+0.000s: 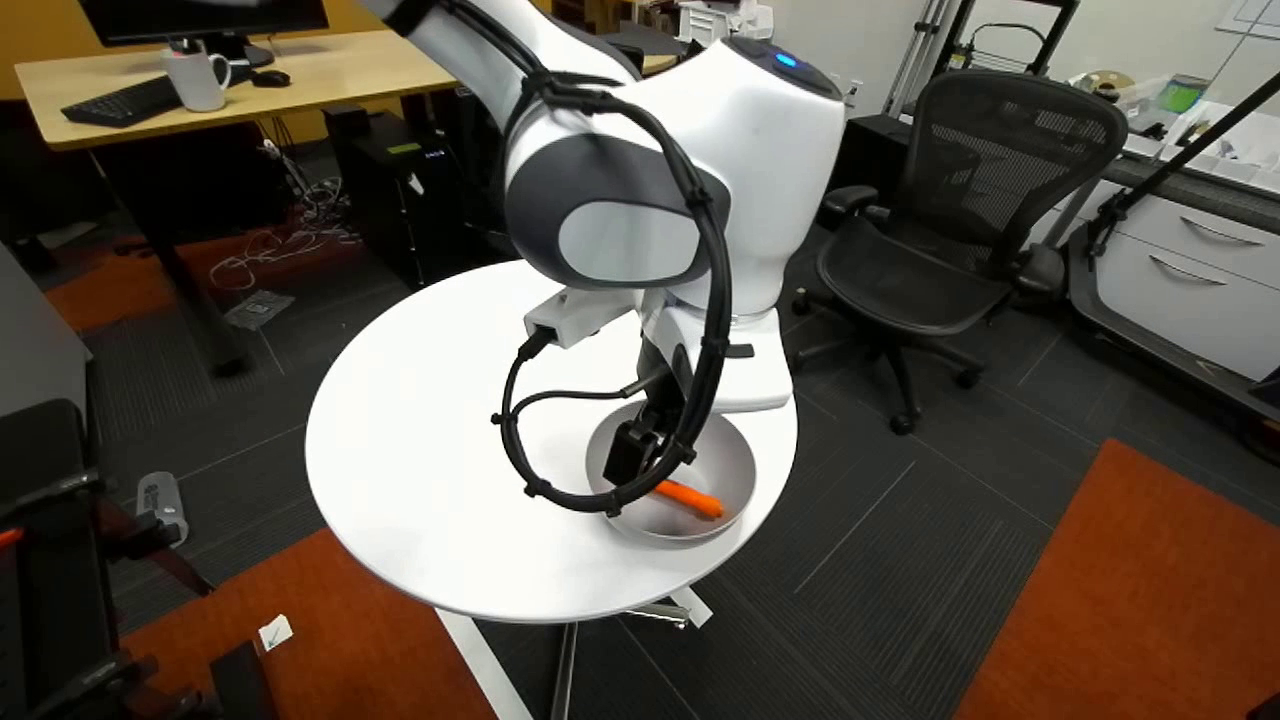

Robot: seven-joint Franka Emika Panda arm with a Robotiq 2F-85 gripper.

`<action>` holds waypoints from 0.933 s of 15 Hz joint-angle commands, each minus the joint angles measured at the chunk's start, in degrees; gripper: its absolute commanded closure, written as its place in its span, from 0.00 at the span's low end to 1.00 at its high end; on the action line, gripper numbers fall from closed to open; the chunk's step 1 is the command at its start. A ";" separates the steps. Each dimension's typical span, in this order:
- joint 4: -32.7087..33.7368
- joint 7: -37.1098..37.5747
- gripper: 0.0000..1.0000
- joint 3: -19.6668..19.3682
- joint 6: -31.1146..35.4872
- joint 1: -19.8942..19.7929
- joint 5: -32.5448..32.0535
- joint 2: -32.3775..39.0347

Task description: Put the marker on the table

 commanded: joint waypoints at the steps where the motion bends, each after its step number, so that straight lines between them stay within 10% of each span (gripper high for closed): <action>1: 5.71 0.32 0.00 0.68 -3.87 -0.89 -0.93 4.15; 11: 13.98 -0.18 0.00 0.57 -7.03 -1.26 -2.85 11.37; 12: 14.61 -0.29 0.25 0.56 -7.32 -1.33 -3.06 11.88; 14: 15.88 -0.39 0.32 0.51 -7.74 -1.51 -3.38 12.79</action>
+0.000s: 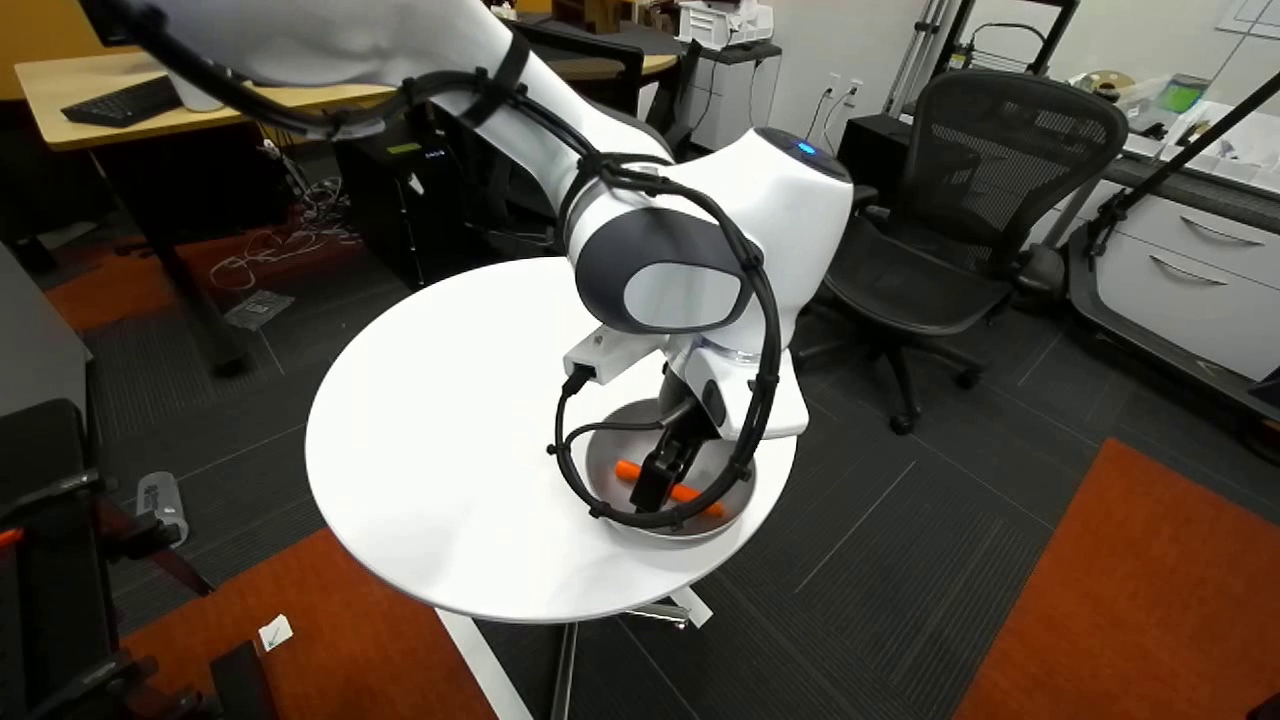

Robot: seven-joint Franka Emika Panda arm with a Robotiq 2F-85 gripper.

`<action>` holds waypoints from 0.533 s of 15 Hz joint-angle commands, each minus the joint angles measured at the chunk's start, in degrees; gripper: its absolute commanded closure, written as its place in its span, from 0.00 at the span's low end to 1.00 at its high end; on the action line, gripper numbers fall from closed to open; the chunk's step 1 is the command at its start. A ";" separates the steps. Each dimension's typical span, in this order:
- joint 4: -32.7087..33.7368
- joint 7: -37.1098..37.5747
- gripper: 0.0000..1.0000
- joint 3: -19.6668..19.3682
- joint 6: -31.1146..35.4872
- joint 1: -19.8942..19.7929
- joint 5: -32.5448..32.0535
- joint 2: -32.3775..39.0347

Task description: Put the marker on the table

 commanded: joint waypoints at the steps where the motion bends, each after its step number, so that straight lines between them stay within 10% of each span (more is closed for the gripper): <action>1: 4.34 -0.27 0.41 0.26 -3.00 -1.00 -1.19 2.23; 8: 7.48 -0.02 0.95 0.28 -4.64 -1.59 -1.57 3.94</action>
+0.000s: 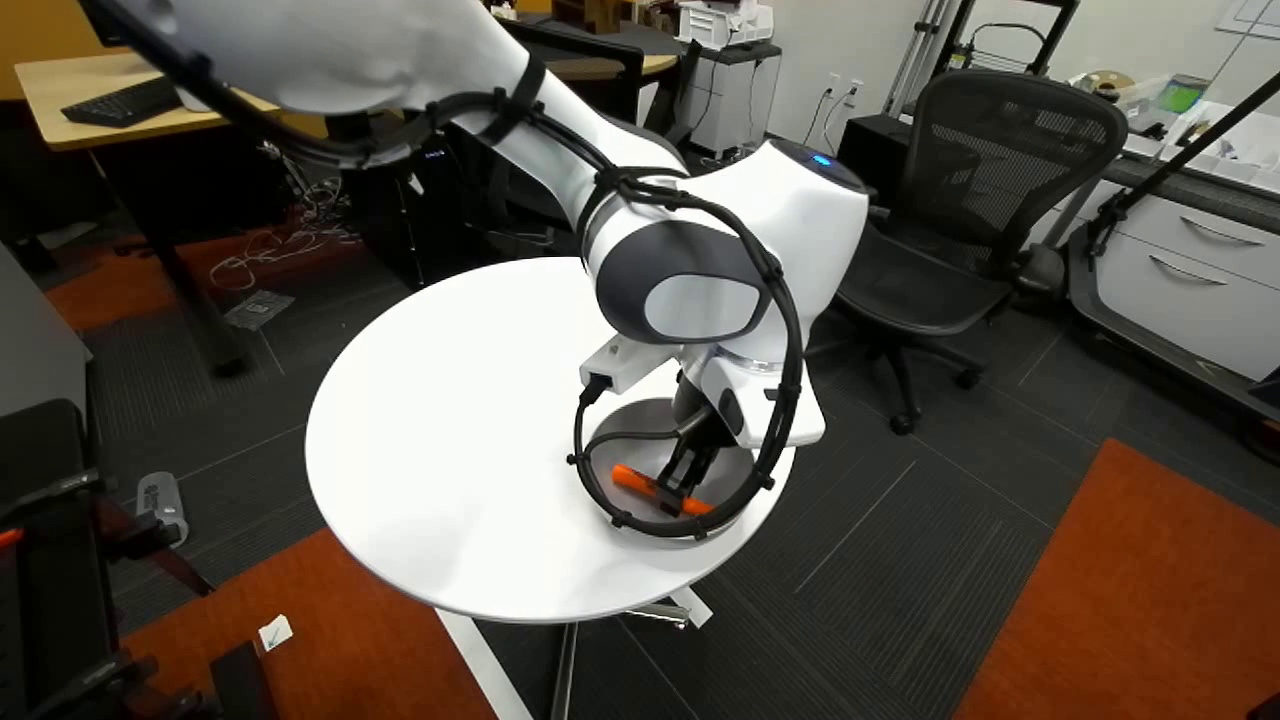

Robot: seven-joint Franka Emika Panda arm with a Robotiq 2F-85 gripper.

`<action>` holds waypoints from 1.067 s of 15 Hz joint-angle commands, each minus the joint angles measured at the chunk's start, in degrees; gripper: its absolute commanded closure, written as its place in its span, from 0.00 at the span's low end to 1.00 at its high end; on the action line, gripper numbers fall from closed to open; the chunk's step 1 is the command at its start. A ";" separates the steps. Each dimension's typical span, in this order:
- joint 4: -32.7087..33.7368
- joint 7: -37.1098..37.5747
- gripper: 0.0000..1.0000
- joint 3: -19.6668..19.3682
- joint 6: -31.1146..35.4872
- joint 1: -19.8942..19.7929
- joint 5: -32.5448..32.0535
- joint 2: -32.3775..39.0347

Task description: Put the marker on the table

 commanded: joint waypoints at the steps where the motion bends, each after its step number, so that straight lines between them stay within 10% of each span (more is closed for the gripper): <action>1: 3.95 0.11 0.99 0.23 -4.00 -0.70 -1.11 1.44; 16: -15.70 -3.34 0.95 0.65 11.28 5.01 -5.91 -23.24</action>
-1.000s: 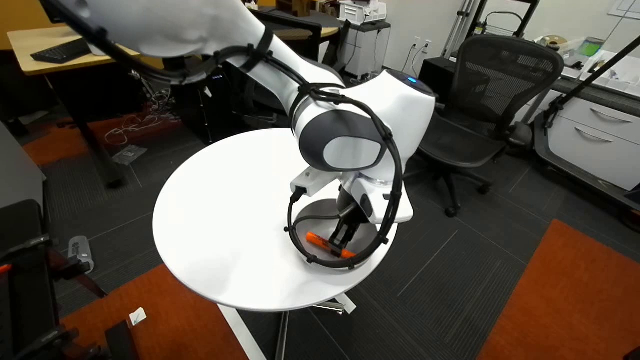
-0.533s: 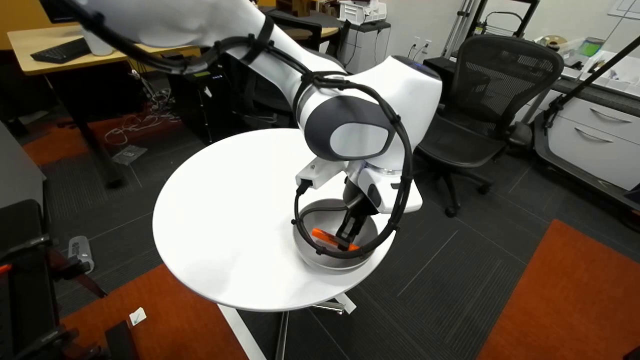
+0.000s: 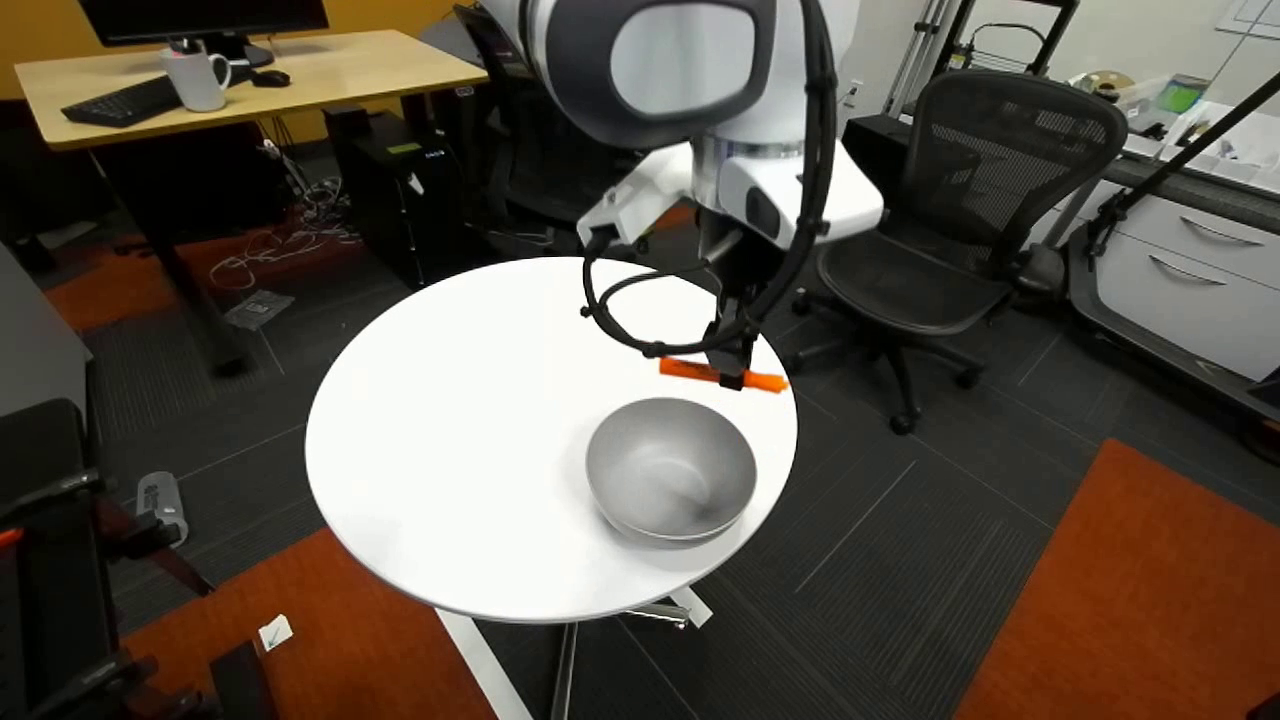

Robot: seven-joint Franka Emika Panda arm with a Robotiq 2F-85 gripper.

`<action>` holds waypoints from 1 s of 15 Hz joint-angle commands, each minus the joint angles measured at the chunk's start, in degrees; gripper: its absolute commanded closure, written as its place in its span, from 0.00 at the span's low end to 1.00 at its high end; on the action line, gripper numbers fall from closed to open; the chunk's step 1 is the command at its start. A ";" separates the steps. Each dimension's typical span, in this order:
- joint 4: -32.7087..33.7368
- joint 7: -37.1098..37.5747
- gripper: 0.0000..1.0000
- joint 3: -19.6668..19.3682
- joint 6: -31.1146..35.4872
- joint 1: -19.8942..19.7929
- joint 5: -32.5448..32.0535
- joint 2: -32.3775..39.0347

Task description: Put the marker on the table

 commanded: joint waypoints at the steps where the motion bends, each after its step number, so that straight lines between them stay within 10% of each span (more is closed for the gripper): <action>1: -8.50 -3.70 0.95 1.89 3.47 1.34 -0.10 -8.73; 15: -6.23 -10.13 0.95 10.18 2.76 5.48 2.57 -0.41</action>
